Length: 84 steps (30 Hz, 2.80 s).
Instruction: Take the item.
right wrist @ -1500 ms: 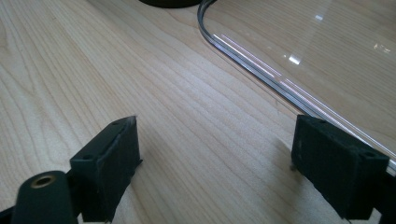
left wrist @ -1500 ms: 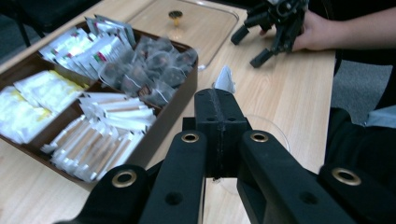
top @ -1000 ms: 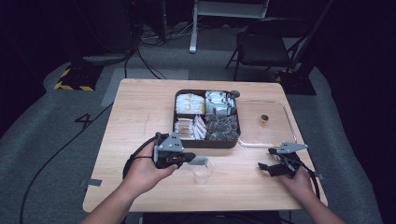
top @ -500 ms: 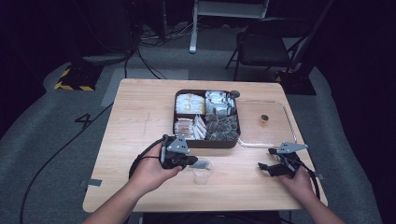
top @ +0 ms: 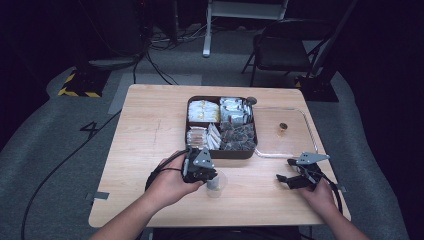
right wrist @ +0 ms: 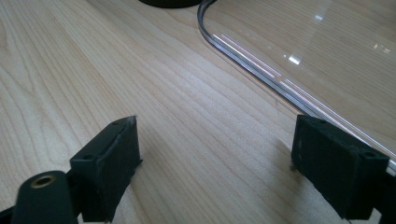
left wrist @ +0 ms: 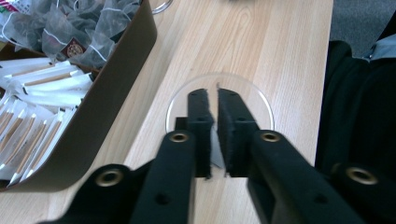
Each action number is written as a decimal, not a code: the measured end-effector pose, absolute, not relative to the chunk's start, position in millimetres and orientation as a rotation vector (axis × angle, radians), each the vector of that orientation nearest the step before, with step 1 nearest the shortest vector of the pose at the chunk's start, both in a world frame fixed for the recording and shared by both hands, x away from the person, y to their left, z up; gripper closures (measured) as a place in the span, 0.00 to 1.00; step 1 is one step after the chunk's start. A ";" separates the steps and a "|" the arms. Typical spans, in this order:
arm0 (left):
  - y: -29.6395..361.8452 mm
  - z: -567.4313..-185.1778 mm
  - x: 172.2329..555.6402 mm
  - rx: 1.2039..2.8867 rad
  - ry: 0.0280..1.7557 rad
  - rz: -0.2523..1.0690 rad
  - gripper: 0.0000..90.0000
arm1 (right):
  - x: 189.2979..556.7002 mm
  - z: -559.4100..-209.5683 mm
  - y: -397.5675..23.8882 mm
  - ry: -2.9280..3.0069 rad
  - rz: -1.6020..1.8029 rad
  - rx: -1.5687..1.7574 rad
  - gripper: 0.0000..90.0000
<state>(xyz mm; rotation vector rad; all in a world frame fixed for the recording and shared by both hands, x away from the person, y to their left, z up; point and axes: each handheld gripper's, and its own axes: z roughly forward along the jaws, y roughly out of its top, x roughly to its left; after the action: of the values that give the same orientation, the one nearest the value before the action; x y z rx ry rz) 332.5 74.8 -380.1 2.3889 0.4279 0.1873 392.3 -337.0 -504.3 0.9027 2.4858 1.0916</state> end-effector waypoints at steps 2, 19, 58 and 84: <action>73.8 -379.7 332.9 2.370 0.430 0.187 0.83 | 392.3 -504.2 -337.0 2.486 1.091 0.903 0.17; 117.7 -386.0 347.3 2.196 0.646 0.284 0.44 | 392.6 -504.2 -336.8 2.487 1.092 0.903 0.17; 259.2 -469.0 357.6 2.207 1.034 0.384 0.33 | 392.8 -504.2 -336.2 2.486 1.090 0.907 0.17; 278.8 -505.2 347.3 2.159 1.131 0.424 0.10 | 392.8 -504.2 -336.2 2.485 1.089 0.907 0.17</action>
<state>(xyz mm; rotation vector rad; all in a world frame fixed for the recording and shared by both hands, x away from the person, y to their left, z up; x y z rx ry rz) 347.3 278.8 -505.2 2.1594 1.1314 0.4236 392.8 -336.2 -504.2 0.9073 2.4855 1.0894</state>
